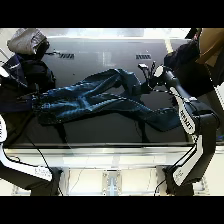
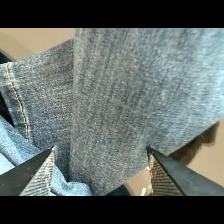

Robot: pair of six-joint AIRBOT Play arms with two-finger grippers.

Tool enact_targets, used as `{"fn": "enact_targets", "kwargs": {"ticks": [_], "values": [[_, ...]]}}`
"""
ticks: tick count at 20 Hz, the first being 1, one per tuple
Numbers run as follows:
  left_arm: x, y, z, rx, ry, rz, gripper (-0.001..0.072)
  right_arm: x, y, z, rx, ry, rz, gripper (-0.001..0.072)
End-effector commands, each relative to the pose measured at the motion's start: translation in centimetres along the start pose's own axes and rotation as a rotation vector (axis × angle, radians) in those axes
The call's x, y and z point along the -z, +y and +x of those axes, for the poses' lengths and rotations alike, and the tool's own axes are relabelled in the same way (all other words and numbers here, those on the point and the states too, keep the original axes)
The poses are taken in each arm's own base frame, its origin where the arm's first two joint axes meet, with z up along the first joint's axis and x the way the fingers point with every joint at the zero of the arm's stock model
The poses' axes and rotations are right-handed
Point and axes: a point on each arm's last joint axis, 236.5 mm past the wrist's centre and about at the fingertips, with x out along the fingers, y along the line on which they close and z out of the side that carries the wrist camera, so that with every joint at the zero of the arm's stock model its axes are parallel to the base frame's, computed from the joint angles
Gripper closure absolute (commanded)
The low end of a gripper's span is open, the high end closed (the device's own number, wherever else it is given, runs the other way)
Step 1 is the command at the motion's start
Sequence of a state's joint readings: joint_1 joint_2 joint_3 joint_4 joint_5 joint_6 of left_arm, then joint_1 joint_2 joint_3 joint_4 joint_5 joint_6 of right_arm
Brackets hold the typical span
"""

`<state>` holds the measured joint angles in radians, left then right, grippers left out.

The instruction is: Fold the clothes and pants, and hang the long-sleeved shirts on hangers.

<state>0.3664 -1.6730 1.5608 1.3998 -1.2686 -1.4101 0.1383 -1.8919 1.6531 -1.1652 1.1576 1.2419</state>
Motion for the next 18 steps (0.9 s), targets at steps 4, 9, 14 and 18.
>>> {"fn": "enact_targets", "kwargs": {"ticks": [4,9,14,18], "values": [[-0.4,-1.0,1.7,0.059,0.002,-0.036,0.0008,0.1,0.1,1.9,0.007,-0.033,0.014,0.0089],[-0.4,-1.3,1.7,0.071,0.001,-0.036,0.0013,-2.0,2.6,3.6,0.119,-0.098,-0.115,0.0336],[-0.4,-1.3,1.7,0.071,0.0,-0.028,0.0013,-0.2,-0.1,3.3,0.255,-0.01,-0.153,0.052],[-0.5,-1.3,1.7,0.071,0.0,-0.028,0.0014,-0.3,-1.6,2.8,0.279,-0.016,-0.127,0.0678]]}}
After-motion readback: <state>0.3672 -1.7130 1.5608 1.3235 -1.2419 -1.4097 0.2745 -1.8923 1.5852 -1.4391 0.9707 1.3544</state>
